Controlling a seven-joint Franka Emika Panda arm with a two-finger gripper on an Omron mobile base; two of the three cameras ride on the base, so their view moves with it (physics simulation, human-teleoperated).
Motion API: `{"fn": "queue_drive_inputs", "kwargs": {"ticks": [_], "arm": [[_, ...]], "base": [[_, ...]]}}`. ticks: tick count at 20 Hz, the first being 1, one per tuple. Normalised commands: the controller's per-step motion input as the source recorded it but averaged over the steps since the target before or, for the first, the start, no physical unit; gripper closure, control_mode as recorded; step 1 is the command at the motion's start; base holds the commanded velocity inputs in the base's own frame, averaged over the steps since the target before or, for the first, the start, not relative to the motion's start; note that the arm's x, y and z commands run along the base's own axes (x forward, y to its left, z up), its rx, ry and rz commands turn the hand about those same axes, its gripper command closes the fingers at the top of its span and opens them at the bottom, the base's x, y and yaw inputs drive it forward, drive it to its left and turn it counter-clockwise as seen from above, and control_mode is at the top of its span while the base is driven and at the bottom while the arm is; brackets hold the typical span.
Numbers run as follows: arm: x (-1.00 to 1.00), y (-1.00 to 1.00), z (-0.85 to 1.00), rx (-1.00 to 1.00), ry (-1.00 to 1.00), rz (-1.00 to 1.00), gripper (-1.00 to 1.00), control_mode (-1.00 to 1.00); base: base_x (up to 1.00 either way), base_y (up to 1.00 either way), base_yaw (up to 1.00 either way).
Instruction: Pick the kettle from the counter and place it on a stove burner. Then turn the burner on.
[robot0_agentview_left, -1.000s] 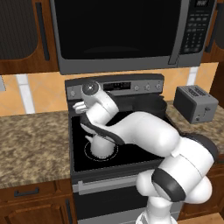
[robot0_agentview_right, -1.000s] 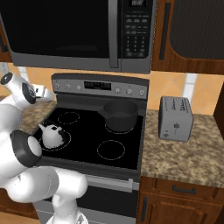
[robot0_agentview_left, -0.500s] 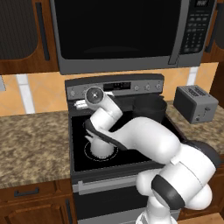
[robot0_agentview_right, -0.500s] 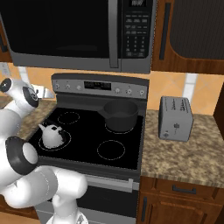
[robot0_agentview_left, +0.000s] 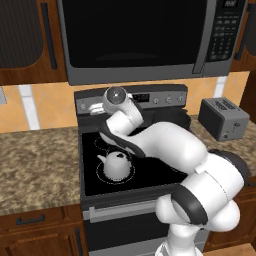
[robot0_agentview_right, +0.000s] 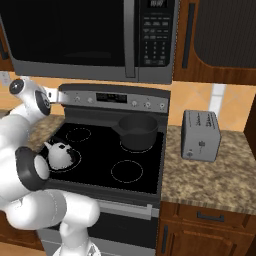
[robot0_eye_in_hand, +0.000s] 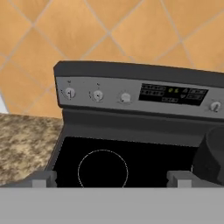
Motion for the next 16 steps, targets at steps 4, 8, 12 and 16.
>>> {"fn": "queue_drive_inputs", "kwargs": {"ticks": [4, 8, 12, 16], "arm": [[0.44, 0.00, 0.00, 0.00, 0.00, 0.15, -1.00, -1.00], [0.09, 0.11, 0.00, 0.00, 0.00, 0.10, -1.00, -1.00], [0.01, 0.14, -0.01, -0.01, 0.00, 0.01, -1.00, -1.00], [0.09, 0.05, 0.00, 0.00, 0.00, 0.00, -1.00, -1.00]], "base": [[0.00, 0.00, 0.00], [0.00, 0.00, 0.00], [0.00, 0.00, 0.00], [0.00, 0.00, 0.00]]}}
